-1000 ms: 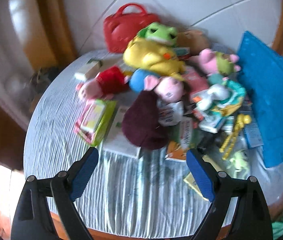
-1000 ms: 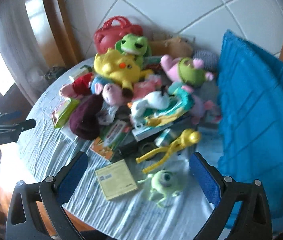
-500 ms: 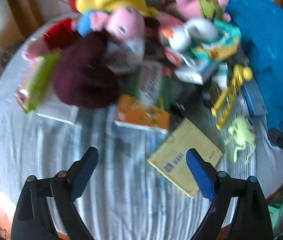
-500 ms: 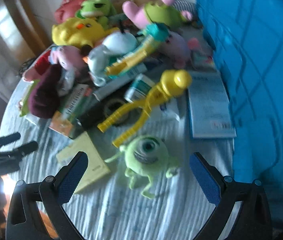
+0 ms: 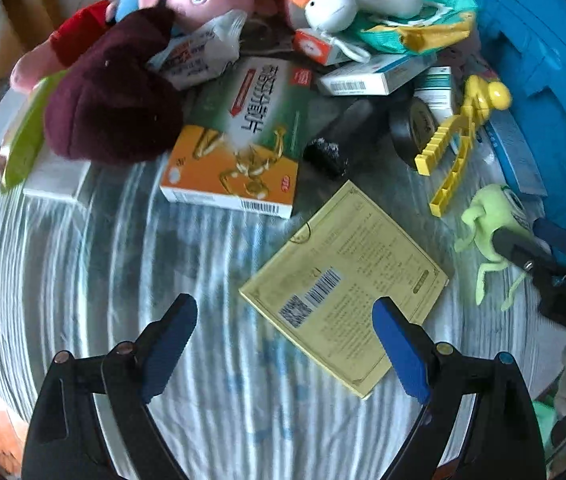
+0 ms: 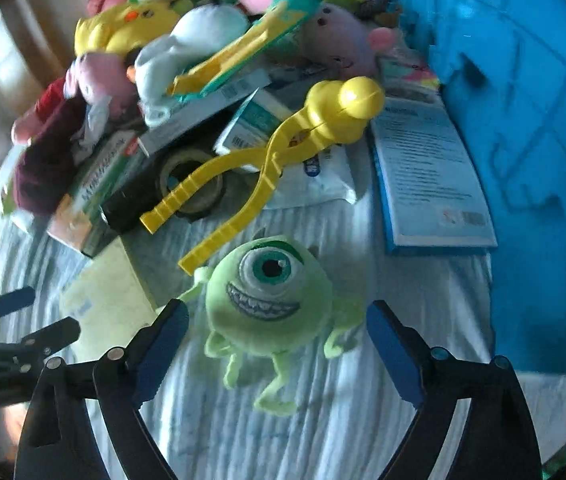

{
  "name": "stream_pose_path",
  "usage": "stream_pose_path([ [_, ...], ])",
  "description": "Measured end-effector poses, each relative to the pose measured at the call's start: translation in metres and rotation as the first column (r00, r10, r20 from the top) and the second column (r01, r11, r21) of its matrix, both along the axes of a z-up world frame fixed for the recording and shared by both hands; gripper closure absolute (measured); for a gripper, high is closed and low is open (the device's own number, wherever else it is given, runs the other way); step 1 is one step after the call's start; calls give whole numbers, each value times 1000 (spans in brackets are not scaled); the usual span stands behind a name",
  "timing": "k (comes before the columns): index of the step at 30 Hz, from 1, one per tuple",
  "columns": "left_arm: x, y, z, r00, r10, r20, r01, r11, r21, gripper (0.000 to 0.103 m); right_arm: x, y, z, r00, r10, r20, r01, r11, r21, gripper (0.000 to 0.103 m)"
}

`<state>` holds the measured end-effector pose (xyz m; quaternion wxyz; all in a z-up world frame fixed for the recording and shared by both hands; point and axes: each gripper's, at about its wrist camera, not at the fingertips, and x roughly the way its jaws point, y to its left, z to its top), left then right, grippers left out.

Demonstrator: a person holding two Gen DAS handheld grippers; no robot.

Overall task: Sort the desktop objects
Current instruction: 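Grasp the yellow card with the left tool while the right tool grasps the green monster plush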

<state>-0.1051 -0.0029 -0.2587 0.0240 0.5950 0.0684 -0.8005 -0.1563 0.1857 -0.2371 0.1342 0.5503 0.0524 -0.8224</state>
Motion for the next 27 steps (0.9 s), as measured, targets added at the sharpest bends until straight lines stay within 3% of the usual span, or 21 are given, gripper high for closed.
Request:
stream_pose_path([
  [2, 1, 4, -2, 998, 70, 7, -70, 997, 12, 13, -4, -3, -11, 998, 59, 8, -59, 998, 29, 12],
  [4, 4, 11, -3, 990, 138, 10, -138, 990, 21, 13, -7, 0, -16, 994, 105, 15, -106, 994, 27, 35],
  [5, 5, 16, -4, 985, 171, 10, -171, 985, 25, 13, -8, 3, -17, 992, 126, 18, -126, 992, 18, 39],
  [11, 10, 39, -5, 945, 325, 21, -326, 944, 56, 13, -14, 21, -21, 969, 246, 25, -245, 969, -33, 39],
  [14, -1, 49, -2, 919, 394, 3, -394, 919, 20, 13, -13, 25, -22, 959, 282, 25, -280, 959, -47, 38],
  [17, -14, 56, -6, 897, 442, 8, -442, 897, -26, 3, -12, 30, -22, 949, 314, 27, -312, 949, -54, 38],
  [24, -26, 78, -12, 904, 428, -12, -424, 891, -165, 0, -11, 34, -23, 938, 347, 22, -345, 936, -65, 37],
  [27, -29, 78, -11, 904, 428, -7, -422, 890, -174, 0, -11, 30, -24, 937, 350, 22, -348, 936, -60, 34],
])
